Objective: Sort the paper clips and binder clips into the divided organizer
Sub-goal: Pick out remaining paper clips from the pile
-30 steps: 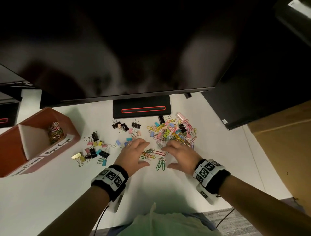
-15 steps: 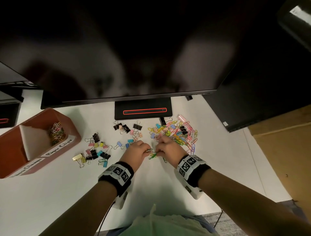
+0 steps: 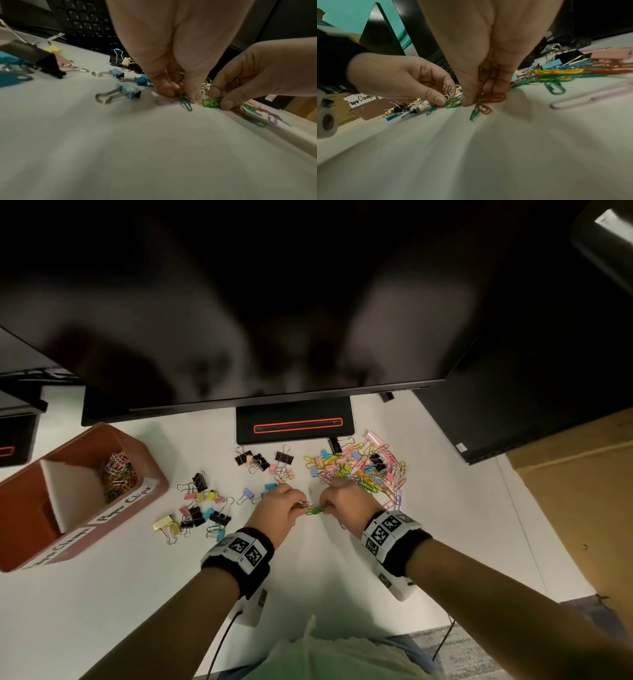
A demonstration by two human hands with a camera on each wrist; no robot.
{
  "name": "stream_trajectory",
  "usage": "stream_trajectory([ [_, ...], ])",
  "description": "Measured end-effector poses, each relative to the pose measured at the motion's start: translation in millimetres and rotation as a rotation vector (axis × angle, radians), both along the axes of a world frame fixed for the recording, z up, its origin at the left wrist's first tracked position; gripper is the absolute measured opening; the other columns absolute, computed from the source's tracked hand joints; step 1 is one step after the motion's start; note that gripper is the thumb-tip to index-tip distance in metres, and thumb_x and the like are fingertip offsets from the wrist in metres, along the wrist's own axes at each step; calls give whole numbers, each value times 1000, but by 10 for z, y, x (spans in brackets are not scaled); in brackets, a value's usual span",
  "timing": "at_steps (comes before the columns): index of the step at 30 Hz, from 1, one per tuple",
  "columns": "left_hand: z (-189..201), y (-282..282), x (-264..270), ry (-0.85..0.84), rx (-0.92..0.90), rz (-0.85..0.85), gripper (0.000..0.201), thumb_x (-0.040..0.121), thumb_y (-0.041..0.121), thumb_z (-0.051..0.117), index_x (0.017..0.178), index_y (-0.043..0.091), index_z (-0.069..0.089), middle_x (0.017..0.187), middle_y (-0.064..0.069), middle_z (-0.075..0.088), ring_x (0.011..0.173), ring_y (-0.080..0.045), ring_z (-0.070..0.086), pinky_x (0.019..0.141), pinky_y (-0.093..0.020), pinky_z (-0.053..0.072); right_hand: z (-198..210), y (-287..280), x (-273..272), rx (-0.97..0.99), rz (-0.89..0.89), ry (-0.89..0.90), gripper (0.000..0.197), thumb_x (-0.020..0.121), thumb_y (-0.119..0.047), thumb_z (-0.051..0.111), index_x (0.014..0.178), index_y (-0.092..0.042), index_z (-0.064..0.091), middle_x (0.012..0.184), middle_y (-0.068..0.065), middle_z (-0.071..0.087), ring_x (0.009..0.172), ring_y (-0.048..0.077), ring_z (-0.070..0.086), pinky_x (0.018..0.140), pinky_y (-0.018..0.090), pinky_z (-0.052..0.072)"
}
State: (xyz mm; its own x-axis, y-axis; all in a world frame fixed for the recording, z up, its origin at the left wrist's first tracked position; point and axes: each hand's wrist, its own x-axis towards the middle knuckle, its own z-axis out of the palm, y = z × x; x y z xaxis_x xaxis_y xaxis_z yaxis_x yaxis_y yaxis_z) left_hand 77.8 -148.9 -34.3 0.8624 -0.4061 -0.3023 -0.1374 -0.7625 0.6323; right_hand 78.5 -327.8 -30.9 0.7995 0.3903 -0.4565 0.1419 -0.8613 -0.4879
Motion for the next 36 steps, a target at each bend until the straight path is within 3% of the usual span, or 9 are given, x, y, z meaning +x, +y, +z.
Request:
stream_trajectory([
  [5, 99, 78, 22, 15, -63, 50, 15, 83, 6, 62, 97, 6, 65, 98, -9, 57, 82, -22, 58, 79, -35, 50, 36, 52, 57, -51, 45, 7, 16, 87, -12, 58, 100, -8, 67, 109, 12, 62, 106, 28, 52, 88, 36, 45],
  [13, 559, 540, 101, -77, -190, 236, 13, 83, 12, 64, 95, 14, 64, 93, 2, 57, 80, -11, 59, 71, -8, 44, 152, 94, 59, -130, 109, -32, 21, 92, -22, 50, 106, -17, 64, 107, 6, 66, 101, 25, 57, 84, 35, 49],
  [17, 871, 1073, 90, -95, -271, 378, 12, 83, 11, 65, 94, 17, 63, 95, 0, 60, 86, -10, 62, 74, -19, 51, 413, 304, 107, -62, 117, -77, 20, 93, -23, 50, 106, -19, 64, 108, 4, 65, 102, 24, 57, 84, 33, 47],
  [20, 1057, 1532, 118, -112, -303, 517, 14, 82, 11, 65, 94, 18, 62, 93, -5, 64, 83, -11, 64, 74, -28, 54, 727, 729, 201, 83, 148, -173, 19, 92, -23, 51, 105, -18, 64, 107, 3, 65, 101, 22, 57, 85, 34, 47],
  [22, 1161, 1844, 167, -113, -311, 621, 14, 83, 10, 65, 93, 19, 62, 90, -6, 66, 79, -5, 65, 71, -23, 54, 916, 1138, 317, 169, 171, -212, 18, 91, -22, 52, 103, -17, 65, 104, 4, 65, 98, 22, 58, 85, 34, 49],
  [25, 1274, 2213, 267, -137, -269, 725, 10, 83, 17, 65, 90, 22, 62, 86, 0, 68, 81, -11, 65, 74, -24, 50, 1129, 1829, 520, 290, 169, -238, 16, 90, -19, 53, 100, -14, 65, 100, 6, 65, 94, 24, 59, 85, 37, 49],
  [28, 1237, 2446, 404, -141, -167, 806, 9, 84, 19, 64, 90, 14, 60, 80, 2, 65, 75, -14, 62, 68, -24, 48, 1180, 2506, 691, 331, 86, -202, 15, 89, -19, 54, 101, -16, 64, 103, 7, 63, 95, 23, 58, 85, 36, 49],
  [32, 1032, 2642, 500, 28, 4, 865, 24, 89, 15, 55, 113, 12, 58, 112, -5, 63, 102, -22, 59, 95, -36, 45, 1001, 3049, 834, 220, 35, -54, 25, 88, -17, 58, 112, -12, 59, 114, 12, 60, 102, 29, 59, 91, 40, 50],
  [36, 1067, 2606, 432, -8, 113, 792, 33, 93, 12, 48, 125, 11, 52, 127, -9, 57, 115, -24, 54, 98, -32, 39, 912, 3002, 722, 346, 9, -50, 37, 87, -16, 61, 123, -12, 51, 120, 12, 58, 106, 26, 58, 93, 35, 49],
])
